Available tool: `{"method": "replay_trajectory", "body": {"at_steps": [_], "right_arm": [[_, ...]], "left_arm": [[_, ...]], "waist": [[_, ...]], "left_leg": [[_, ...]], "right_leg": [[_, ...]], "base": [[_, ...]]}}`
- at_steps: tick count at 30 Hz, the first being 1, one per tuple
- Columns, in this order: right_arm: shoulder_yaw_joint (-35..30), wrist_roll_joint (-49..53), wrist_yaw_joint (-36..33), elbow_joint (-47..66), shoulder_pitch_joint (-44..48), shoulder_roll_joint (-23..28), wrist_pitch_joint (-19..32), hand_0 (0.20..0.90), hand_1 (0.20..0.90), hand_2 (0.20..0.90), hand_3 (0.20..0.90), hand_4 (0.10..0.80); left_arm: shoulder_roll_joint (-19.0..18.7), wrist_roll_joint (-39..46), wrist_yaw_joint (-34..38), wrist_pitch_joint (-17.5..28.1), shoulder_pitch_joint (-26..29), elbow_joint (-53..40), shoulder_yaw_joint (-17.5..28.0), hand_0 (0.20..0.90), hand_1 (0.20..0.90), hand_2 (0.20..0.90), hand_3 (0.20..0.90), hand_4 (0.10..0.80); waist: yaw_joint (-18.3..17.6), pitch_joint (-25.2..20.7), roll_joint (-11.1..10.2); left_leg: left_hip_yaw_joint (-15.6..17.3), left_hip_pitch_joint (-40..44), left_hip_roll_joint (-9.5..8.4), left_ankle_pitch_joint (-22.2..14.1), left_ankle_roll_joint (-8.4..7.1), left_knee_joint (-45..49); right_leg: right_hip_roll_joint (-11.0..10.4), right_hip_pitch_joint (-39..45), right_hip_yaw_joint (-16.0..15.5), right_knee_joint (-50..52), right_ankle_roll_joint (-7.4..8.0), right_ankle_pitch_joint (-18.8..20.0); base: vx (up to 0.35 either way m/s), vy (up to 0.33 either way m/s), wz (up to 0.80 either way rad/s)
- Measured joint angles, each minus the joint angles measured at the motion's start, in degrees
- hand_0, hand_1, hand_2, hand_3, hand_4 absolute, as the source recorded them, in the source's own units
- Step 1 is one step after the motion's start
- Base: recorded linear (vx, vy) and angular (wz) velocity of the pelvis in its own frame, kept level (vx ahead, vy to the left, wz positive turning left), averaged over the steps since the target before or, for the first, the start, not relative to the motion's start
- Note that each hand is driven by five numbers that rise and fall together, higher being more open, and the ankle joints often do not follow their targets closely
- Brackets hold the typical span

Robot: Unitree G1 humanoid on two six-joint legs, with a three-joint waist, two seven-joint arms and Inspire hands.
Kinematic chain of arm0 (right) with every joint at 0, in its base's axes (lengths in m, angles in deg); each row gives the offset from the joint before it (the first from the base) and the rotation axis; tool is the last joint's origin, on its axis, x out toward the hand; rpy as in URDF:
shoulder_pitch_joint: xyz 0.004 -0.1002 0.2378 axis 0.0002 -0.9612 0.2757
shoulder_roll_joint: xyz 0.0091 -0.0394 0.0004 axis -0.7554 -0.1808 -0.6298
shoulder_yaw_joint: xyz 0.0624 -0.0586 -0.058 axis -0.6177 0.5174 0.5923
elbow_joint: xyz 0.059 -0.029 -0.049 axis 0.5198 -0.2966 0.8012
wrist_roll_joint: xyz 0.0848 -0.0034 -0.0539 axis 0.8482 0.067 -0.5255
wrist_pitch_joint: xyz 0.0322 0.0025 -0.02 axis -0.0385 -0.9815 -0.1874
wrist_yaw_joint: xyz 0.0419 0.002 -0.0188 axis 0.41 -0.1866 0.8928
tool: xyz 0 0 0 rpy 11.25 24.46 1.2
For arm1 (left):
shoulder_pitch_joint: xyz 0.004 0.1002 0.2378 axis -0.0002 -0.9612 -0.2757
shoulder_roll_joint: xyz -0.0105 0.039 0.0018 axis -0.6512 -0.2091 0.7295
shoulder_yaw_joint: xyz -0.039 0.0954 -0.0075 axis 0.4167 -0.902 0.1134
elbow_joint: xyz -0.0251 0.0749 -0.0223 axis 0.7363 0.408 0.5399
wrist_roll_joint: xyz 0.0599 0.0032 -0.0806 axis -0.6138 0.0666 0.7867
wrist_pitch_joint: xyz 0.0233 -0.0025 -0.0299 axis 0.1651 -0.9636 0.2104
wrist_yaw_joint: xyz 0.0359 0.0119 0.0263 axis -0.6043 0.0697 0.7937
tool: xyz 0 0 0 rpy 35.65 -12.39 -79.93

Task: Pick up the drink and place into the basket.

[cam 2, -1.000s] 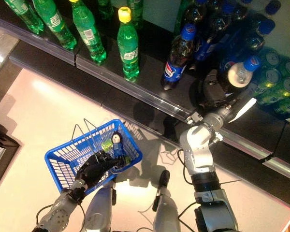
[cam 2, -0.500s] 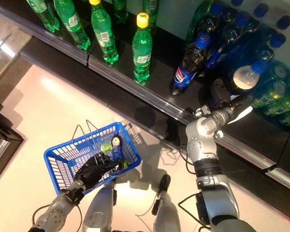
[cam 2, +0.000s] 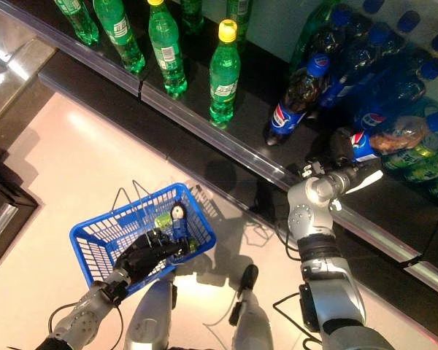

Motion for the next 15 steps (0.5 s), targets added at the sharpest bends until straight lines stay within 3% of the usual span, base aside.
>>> {"method": "replay_trajectory", "body": {"at_steps": [9, 15], "right_arm": [[-0.1, -0.2, -0.9, 0.6, -2.6, -1.7, -1.3, 0.300, 0.300, 0.300, 0.200, 0.100], [-0.2, -5.9, -2.1, 10.0, -9.1, -4.9, -2.9, 0.300, 0.300, 0.300, 0.200, 0.100]], "left_arm": [[-0.4, 0.0, 0.0, -1.0, -0.5, 0.0, 0.0, 0.300, 0.300, 0.300, 0.200, 0.100], [-0.3, -0.1, 0.0, -1.2, -2.8, 0.0, 0.2, 0.300, 0.300, 0.300, 0.200, 0.100]], "waist": [[0.5, 0.0, 0.0], [-0.1, 0.0, 0.0]], "left_leg": [[0.0, 2.2, -0.08, -0.1, 0.06, 0.1], [0.2, 3.6, -0.13, -0.2, 0.29, -0.2]], "right_leg": [[-0.1, 2.3, -0.1, 0.0, 0.05, -0.1], [-0.2, 3.5, 0.0, 0.0, 0.12, -0.2]], "base": [[0.028, 0.019, 0.01], [0.094, 0.060, -0.01]]}}
